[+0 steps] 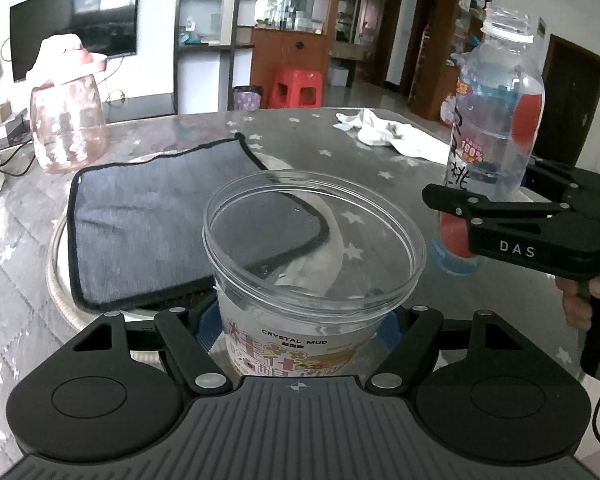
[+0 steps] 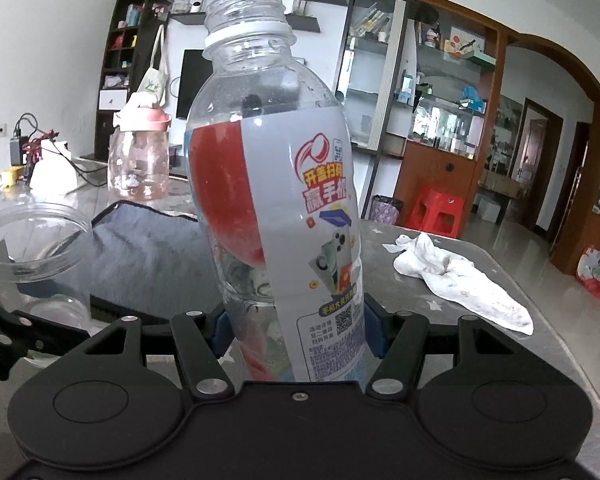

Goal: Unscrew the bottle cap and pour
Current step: 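Lift the clear cup with the left tool while the right tool lifts the bottle, then tilt the bottle with the right tool, mouth toward the cup in the left tool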

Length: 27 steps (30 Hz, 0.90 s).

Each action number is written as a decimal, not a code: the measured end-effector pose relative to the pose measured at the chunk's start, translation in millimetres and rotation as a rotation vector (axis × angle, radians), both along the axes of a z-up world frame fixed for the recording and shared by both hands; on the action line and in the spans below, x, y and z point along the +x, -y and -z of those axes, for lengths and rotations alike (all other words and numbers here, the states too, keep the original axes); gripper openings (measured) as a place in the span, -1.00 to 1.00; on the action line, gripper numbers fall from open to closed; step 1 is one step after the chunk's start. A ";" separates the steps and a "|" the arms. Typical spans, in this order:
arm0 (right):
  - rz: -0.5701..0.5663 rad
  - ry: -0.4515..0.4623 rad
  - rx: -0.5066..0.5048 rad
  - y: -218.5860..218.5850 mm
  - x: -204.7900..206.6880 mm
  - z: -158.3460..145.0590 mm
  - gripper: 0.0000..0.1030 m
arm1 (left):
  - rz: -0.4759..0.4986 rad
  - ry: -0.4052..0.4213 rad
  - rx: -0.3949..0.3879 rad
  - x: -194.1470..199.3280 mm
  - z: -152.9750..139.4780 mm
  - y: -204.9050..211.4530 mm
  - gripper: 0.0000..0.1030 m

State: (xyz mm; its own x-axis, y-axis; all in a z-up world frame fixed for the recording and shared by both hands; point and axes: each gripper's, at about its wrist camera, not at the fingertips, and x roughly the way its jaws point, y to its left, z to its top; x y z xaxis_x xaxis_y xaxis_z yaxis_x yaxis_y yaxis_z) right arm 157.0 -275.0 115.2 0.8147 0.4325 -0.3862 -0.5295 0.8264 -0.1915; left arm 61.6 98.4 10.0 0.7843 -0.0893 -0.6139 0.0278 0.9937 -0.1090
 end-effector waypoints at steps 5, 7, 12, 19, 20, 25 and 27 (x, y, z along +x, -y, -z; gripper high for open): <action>-0.002 0.019 -0.027 -2.2 -6.8 2.7 0.27 | 0.001 -0.001 0.007 -7.7 0.6 1.5 0.46; -0.003 0.027 -0.037 -2.9 -9.3 3.8 0.27 | -0.002 0.000 0.006 -8.6 0.5 1.9 0.46; -0.009 0.055 -0.068 -5.8 -14.8 5.4 0.27 | -0.003 0.000 0.002 -10.9 0.4 3.1 0.46; -0.025 0.113 -0.132 -11.3 -25.8 9.9 0.27 | 0.014 -0.009 -0.001 -15.6 -2.0 10.9 0.46; -0.027 0.122 -0.142 -12.1 -27.3 10.5 0.27 | 0.015 -0.012 -0.001 -16.2 -1.8 11.7 0.46; -0.038 0.163 -0.187 -16.0 -35.1 13.7 0.27 | 0.035 -0.021 -0.012 -21.3 -0.7 16.7 0.46; -0.043 0.180 -0.206 -17.6 -38.2 15.0 0.27 | 0.039 -0.023 -0.011 -22.8 -0.8 18.6 0.46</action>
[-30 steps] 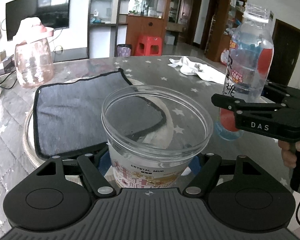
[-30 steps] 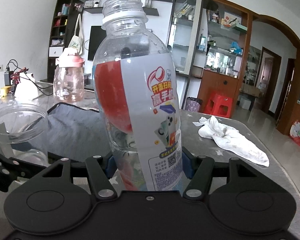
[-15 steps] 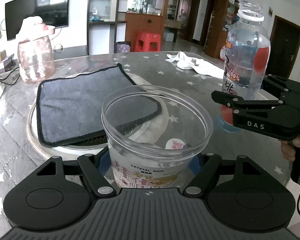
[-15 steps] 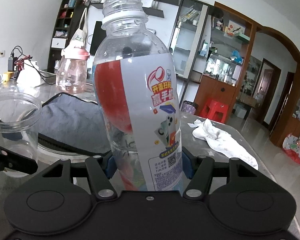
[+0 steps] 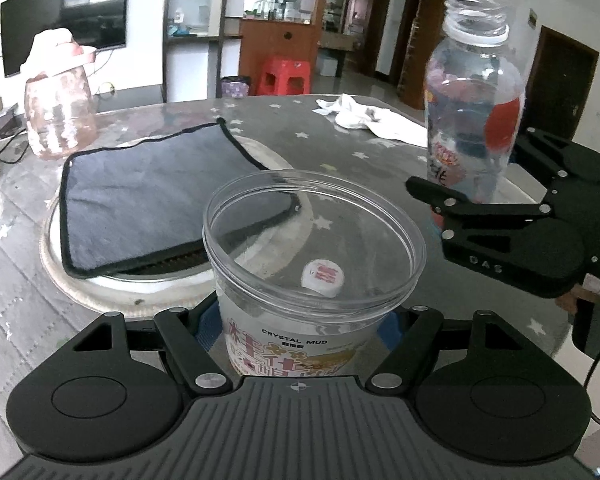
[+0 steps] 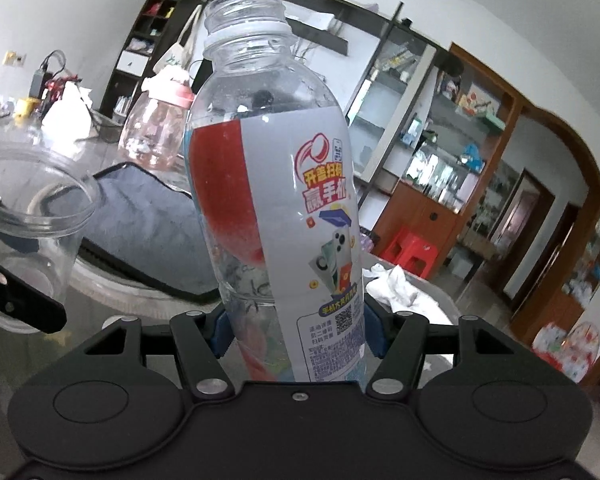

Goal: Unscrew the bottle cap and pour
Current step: 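Tilt the bottle with the right tool, mouth toward the cup in the left tool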

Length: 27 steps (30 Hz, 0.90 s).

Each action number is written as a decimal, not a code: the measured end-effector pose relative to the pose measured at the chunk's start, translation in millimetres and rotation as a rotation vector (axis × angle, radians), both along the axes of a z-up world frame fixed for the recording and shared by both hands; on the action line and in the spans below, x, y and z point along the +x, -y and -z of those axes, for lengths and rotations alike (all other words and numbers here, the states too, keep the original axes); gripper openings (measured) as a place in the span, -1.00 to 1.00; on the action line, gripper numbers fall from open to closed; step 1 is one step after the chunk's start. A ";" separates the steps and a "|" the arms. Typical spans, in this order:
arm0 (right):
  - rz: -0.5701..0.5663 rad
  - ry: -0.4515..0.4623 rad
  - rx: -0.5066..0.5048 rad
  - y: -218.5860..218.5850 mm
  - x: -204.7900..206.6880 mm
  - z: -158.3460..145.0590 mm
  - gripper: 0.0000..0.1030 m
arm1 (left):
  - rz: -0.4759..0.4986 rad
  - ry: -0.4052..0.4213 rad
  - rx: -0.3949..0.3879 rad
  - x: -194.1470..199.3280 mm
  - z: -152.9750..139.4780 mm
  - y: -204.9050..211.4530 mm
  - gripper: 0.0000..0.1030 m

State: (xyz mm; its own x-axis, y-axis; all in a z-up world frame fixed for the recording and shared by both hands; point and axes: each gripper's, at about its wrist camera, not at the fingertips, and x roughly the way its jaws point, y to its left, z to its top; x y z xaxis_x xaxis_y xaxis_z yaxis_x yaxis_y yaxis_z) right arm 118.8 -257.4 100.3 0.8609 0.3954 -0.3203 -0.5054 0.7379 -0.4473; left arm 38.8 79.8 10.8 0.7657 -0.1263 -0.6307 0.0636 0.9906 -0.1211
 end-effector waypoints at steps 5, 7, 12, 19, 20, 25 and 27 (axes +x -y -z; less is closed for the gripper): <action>-0.011 0.041 -0.046 -3.9 -7.8 3.2 0.27 | 0.014 -0.010 -0.007 -3.5 1.1 4.9 0.46; -0.016 0.058 -0.064 -5.5 -10.9 4.5 0.26 | 0.016 -0.011 -0.009 -6.2 1.3 6.8 0.46; -0.029 0.101 -0.106 -8.9 -18.9 6.6 0.27 | 0.022 -0.019 -0.006 -8.6 1.6 9.1 0.46; -0.025 0.158 -0.158 -10.7 -22.0 10.2 0.27 | 0.026 -0.032 -0.003 -11.0 3.1 10.4 0.46; -0.024 0.171 -0.170 -11.1 -22.5 11.3 0.27 | 0.028 -0.034 -0.004 -10.9 3.5 10.5 0.46; -0.020 0.211 -0.210 -11.8 -24.0 14.7 0.27 | 0.033 -0.037 -0.003 -10.3 3.7 11.2 0.46; -0.021 0.224 -0.226 -11.7 -24.5 16.4 0.27 | 0.035 -0.038 -0.003 -10.5 3.7 11.9 0.46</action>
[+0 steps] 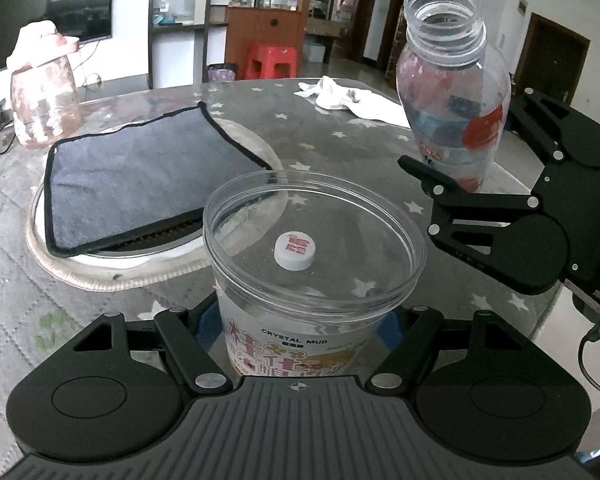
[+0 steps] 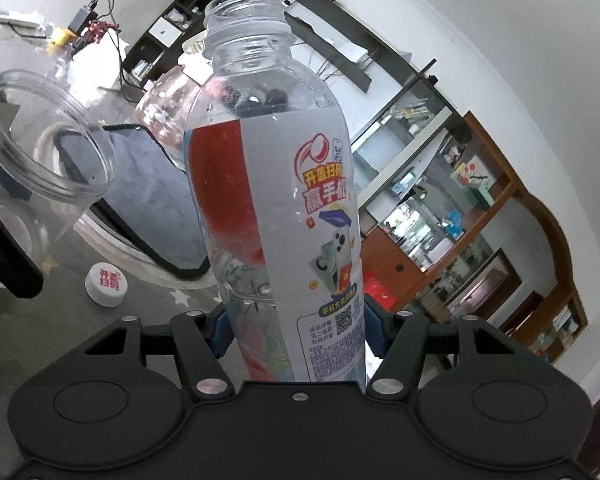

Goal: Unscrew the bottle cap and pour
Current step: 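Tilt the bottle with the right tool, mouth toward the cup in the left tool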

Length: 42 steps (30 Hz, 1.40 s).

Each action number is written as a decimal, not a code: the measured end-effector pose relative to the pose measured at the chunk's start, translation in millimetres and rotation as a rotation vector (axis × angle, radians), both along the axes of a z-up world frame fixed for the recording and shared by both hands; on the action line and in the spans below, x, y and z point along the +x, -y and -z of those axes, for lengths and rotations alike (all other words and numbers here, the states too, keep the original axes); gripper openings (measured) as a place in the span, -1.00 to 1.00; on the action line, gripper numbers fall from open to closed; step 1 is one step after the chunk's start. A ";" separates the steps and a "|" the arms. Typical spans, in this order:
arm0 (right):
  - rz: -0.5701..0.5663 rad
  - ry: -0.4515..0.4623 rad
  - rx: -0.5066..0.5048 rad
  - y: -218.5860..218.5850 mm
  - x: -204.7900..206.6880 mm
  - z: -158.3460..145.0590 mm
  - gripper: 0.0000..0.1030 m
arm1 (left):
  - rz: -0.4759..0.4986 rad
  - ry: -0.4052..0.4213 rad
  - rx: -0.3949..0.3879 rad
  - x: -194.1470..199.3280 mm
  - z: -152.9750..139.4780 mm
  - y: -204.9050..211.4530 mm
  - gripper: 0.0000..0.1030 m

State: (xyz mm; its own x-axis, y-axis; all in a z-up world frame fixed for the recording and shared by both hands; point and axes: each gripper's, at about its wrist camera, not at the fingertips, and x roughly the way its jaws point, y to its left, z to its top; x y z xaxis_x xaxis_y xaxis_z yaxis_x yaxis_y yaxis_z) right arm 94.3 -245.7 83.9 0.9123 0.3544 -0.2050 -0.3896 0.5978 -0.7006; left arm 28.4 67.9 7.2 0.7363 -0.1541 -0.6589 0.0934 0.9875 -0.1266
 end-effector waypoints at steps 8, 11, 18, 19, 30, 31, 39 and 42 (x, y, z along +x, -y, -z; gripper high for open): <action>-0.007 0.029 -0.039 1.1 -1.5 3.6 0.27 | 0.008 -0.006 0.001 -0.3 -0.5 3.7 0.46; -0.006 0.049 -0.056 1.1 -1.0 3.3 0.27 | 0.011 -0.005 0.001 -0.6 -0.7 4.4 0.46; -0.010 0.105 -0.115 1.2 -2.5 7.9 0.27 | 0.013 -0.008 -0.001 -0.7 0.8 4.7 0.46; -0.011 0.110 -0.121 1.2 -2.7 8.3 0.27 | 0.013 -0.009 -0.002 -0.6 0.9 4.9 0.46; -0.021 0.175 -0.184 -0.2 -2.3 13.2 0.27 | 0.017 -0.012 -0.007 -1.6 1.8 5.9 0.46; -0.022 0.181 -0.189 -0.2 -2.3 13.8 0.27 | 0.018 -0.012 -0.007 -1.6 1.8 6.1 0.46; -0.030 0.224 -0.228 0.1 -2.4 18.7 0.27 | 0.022 -0.017 -0.008 -2.8 2.0 8.3 0.46; -0.033 0.239 -0.243 0.4 -3.4 21.9 0.27 | 0.021 -0.019 -0.010 -2.9 2.5 8.1 0.46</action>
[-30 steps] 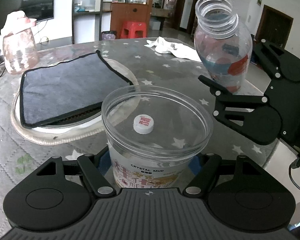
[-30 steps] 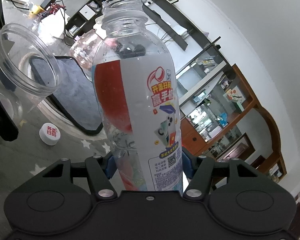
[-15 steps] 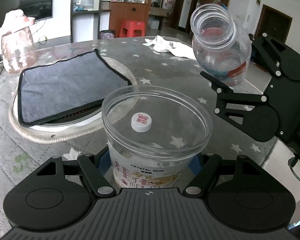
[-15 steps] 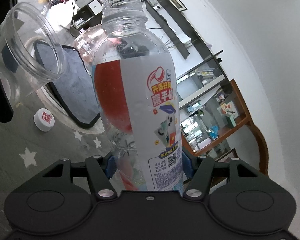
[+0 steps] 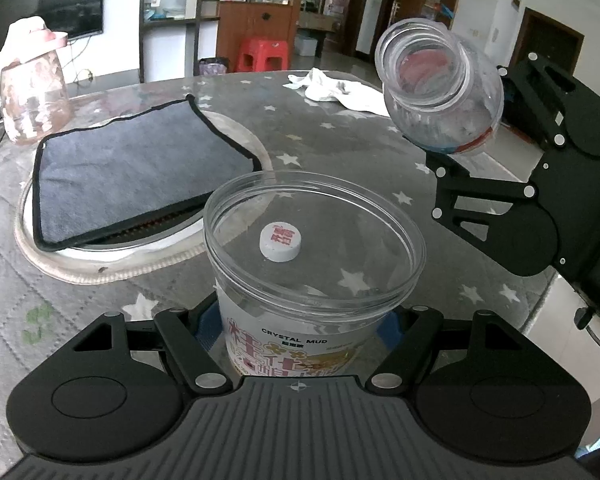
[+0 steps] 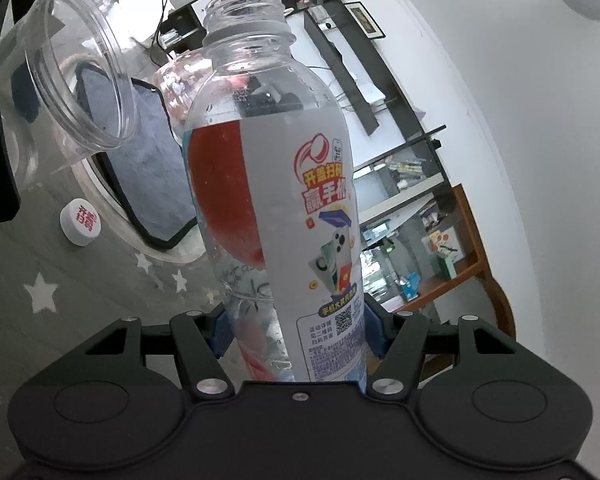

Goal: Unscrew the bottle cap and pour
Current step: 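Tilt the bottle with the right tool, mouth toward the cup in the left tool, then hold the bottle tilted over the cup rim with the right tool to pour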

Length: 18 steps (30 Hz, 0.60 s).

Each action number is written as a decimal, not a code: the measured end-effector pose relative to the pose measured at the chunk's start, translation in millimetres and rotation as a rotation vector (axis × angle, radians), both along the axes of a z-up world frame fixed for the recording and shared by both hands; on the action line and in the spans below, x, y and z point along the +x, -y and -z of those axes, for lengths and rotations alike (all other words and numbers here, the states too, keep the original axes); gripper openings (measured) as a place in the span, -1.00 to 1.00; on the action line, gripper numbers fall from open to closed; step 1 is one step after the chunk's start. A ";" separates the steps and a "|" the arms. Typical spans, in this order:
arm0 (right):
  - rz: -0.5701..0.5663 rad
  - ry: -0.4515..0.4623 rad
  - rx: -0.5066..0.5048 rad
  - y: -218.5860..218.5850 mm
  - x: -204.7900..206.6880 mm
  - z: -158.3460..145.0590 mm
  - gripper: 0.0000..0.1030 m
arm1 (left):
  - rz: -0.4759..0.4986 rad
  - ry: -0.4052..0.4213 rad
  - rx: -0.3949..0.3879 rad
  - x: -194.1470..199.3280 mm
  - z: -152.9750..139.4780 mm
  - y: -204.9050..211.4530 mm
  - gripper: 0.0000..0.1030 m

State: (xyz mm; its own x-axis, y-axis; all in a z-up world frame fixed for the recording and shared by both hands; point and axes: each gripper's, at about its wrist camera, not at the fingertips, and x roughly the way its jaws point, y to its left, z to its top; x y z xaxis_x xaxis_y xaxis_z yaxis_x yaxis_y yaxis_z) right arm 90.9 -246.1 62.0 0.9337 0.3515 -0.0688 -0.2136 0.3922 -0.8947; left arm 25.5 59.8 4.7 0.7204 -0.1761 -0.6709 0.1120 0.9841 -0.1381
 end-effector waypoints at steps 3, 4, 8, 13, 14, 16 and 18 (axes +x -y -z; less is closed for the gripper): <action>-0.002 0.013 -0.011 0.5 -0.6 2.2 0.27 | 0.000 -0.001 0.000 -0.5 -0.3 0.2 0.46; -0.002 0.019 -0.015 0.7 -0.4 2.8 0.27 | 0.001 0.000 -0.002 0.7 0.4 -2.1 0.46; -0.001 0.040 -0.038 1.5 0.8 5.5 0.27 | 0.002 0.001 -0.005 1.1 1.2 -3.7 0.46; -0.005 0.075 -0.068 4.5 1.5 9.0 0.27 | 0.003 -0.003 -0.007 0.6 2.3 -3.3 0.46; -0.006 0.082 -0.073 5.4 1.7 9.5 0.27 | 0.004 -0.003 -0.009 0.5 2.5 -3.3 0.46; -0.008 0.096 -0.084 7.2 2.2 10.5 0.27 | 0.004 -0.004 -0.009 0.4 2.1 -2.6 0.46; -0.010 0.109 -0.095 9.1 2.6 11.5 0.26 | 0.004 -0.005 -0.008 0.0 1.7 -1.6 0.46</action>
